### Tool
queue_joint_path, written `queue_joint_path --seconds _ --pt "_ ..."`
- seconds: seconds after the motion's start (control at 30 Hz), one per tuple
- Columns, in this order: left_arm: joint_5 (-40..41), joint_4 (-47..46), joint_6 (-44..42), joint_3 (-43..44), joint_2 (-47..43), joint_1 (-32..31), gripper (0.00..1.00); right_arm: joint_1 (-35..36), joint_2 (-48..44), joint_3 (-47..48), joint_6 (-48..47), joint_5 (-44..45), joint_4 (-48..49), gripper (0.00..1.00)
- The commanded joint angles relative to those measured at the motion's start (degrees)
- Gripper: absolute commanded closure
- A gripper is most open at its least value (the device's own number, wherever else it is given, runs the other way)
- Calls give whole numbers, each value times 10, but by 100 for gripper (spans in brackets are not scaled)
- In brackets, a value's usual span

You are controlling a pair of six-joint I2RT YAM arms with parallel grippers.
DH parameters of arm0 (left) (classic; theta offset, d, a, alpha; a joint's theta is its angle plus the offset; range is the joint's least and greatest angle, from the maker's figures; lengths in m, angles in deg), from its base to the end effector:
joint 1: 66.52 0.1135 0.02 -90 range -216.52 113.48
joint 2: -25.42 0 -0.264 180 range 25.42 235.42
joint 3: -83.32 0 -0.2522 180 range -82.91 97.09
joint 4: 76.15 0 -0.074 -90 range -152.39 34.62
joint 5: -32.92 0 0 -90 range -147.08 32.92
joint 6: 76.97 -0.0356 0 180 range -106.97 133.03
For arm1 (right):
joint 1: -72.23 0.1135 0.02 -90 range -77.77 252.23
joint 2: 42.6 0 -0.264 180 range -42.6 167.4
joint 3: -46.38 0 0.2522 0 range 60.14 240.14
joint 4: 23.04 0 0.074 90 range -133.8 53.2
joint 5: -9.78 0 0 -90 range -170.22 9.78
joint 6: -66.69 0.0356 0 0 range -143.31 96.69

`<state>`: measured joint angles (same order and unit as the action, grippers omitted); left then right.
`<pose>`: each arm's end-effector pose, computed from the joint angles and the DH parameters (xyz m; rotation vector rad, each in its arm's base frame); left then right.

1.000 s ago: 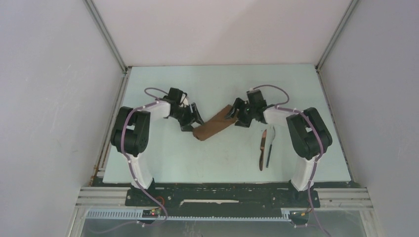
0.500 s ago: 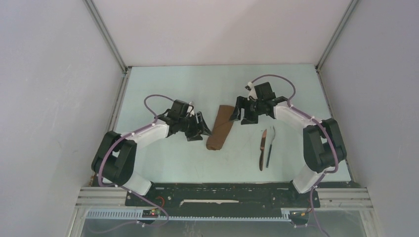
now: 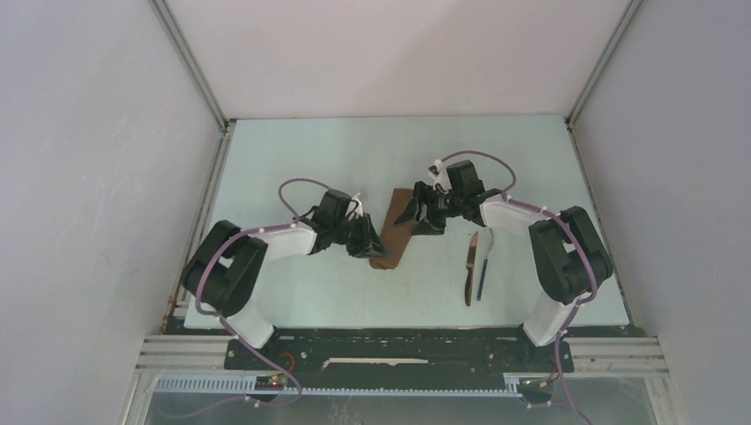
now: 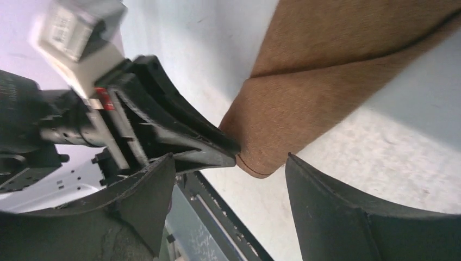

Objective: Fold the napkin into a case and place the utensils inside
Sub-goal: Move the smaller rectangle folded napkin to the center of the board.

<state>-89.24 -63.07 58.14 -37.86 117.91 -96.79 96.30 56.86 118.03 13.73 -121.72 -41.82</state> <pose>0.2605 -0.1740 0.1616 -0.0412 2.6226 -1.2261 0.3151 0.1666 0.1831 -0.0931 2.5506 1.3341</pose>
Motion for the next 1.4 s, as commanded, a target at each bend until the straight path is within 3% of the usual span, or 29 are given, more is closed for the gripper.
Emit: queue_joint_path --seconds 0.0,0.13,0.27,0.43,0.63,0.73,0.9,1.37 --pt "13 -32 -4 -36 38 2 79 -2 -18 12 -20 88 -49 18" --pt "16 -49 -12 -44 70 0 79 25 -17 41 -60 189 -148 18" --pt "-1 -62 -4 -44 47 -6 71 64 -20 60 -58 287 -197 17" --pt "-2 -46 11 -50 -55 -7 44 112 -4 94 0 367 -233 11" --pt "75 118 -55 -44 -226 -4 33 175 60 184 52 470 -304 8" --pt "126 198 -93 -43 -313 9 30 196 101 248 80 509 -354 6" --pt "113 243 -111 -65 -416 48 28 222 158 318 107 559 -411 5" --pt "73 246 -118 -90 -472 52 28 256 261 410 114 649 -516 9"
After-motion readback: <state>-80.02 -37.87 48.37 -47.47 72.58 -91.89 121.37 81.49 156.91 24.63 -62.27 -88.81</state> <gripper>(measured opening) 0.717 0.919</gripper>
